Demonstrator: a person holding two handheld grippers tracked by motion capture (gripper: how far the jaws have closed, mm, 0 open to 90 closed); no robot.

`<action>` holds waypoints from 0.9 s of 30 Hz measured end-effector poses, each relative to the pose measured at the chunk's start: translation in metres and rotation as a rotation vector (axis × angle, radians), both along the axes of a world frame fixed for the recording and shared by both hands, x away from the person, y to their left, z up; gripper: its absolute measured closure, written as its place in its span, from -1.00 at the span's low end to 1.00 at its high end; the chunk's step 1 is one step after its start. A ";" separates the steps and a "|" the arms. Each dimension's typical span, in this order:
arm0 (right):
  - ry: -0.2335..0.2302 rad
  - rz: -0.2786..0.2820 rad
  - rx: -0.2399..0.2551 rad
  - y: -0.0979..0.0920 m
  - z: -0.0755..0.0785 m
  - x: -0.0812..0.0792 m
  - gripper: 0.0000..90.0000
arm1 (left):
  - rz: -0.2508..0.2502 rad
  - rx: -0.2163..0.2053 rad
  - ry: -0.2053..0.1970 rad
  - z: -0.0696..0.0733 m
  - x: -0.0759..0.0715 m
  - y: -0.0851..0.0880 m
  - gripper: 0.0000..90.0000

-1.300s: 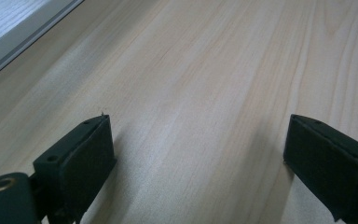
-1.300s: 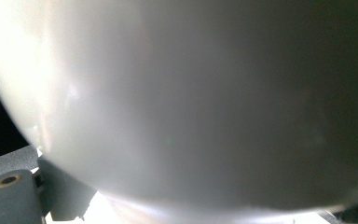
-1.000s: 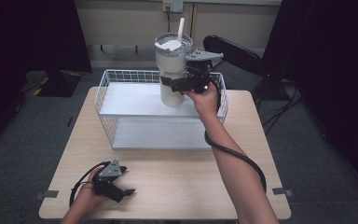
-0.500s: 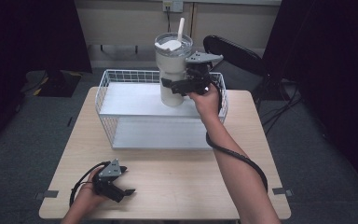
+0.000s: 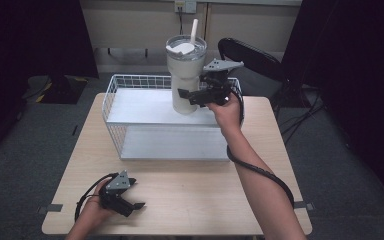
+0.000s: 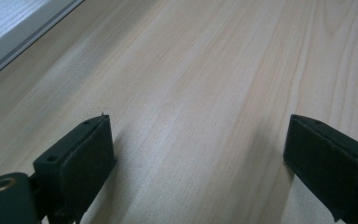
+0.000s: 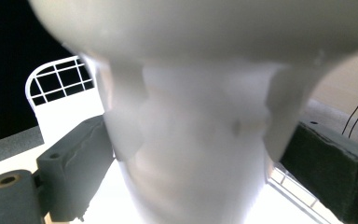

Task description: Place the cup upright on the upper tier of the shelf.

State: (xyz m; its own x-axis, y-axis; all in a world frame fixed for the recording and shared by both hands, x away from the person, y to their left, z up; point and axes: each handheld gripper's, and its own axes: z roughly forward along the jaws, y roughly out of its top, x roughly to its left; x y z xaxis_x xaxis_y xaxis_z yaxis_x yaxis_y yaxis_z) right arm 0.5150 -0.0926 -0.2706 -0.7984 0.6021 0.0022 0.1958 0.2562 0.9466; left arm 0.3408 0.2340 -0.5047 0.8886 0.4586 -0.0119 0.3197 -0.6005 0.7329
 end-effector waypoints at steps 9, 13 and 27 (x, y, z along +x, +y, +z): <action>-0.010 0.020 -0.004 -0.012 0.002 -0.010 -0.79 | -0.001 0.001 0.000 0.000 0.000 0.000 -0.82; -0.002 0.035 -0.011 -0.015 0.001 -0.016 -0.79 | 0.000 0.000 0.000 0.000 0.000 0.000 -0.82; -0.007 0.088 0.000 -0.024 -0.002 -0.044 -0.75 | 0.003 -0.002 -0.002 0.000 0.000 0.000 -0.82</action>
